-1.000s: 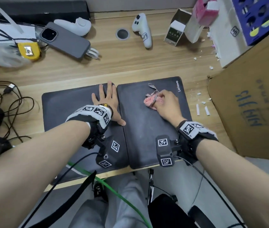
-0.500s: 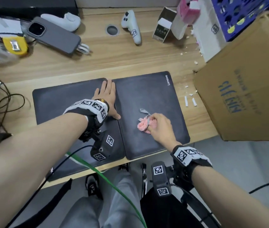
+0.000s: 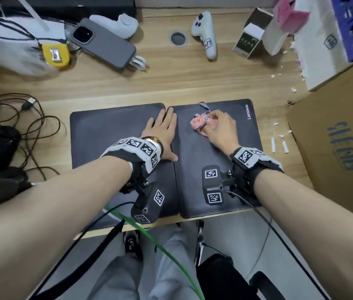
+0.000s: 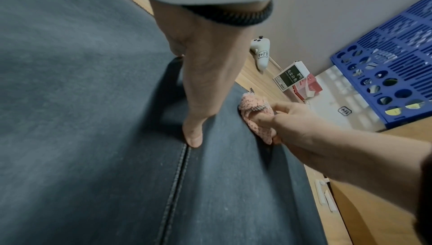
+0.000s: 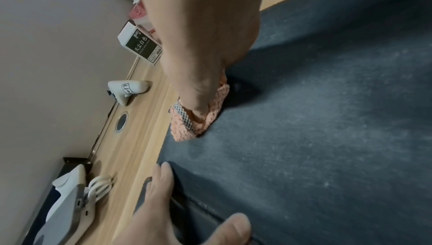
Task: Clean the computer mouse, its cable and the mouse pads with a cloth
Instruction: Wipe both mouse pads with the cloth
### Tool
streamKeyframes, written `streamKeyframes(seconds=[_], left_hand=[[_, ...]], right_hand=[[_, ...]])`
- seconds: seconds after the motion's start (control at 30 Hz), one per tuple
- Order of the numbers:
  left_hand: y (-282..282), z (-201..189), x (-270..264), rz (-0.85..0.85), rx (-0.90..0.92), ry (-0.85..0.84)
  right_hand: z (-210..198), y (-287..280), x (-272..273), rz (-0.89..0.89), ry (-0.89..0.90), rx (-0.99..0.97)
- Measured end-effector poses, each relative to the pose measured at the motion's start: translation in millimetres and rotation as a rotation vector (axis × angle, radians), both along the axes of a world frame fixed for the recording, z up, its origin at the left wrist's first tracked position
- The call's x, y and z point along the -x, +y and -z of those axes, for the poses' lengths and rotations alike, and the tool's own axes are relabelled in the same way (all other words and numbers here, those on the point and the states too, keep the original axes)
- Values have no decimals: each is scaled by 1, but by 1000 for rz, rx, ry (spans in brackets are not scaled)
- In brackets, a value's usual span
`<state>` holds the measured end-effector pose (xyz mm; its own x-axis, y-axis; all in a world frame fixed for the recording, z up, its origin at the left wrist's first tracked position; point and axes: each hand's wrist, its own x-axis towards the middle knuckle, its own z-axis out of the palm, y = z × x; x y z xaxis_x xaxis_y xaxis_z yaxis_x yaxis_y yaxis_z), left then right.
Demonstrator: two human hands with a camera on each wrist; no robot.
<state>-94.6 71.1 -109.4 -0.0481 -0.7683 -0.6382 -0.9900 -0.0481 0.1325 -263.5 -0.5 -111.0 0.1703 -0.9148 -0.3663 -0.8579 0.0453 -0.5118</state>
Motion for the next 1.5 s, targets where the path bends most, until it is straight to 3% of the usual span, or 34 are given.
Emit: streamKeyframes(seconds=[0.3, 0.43, 0.63, 1.17, 1.3, 1.5], left_hand=[[0, -7, 1, -80, -10, 43], [8, -6, 2, -248, 50, 94], [9, 1, -3, -234, 5, 51], [8, 12, -7, -202, 16, 46], [8, 10, -9, -233, 23, 75], [10, 10, -14, -278, 56, 149]], right_hand=[[2, 124, 54, -20, -44, -140], [3, 151, 63, -37, 14, -169], [0, 139, 47, -73, 93, -103], [-3, 0, -42, -188, 106, -19], [-4, -3, -44, -150, 69, -25], [-4, 41, -17, -110, 63, -84]])
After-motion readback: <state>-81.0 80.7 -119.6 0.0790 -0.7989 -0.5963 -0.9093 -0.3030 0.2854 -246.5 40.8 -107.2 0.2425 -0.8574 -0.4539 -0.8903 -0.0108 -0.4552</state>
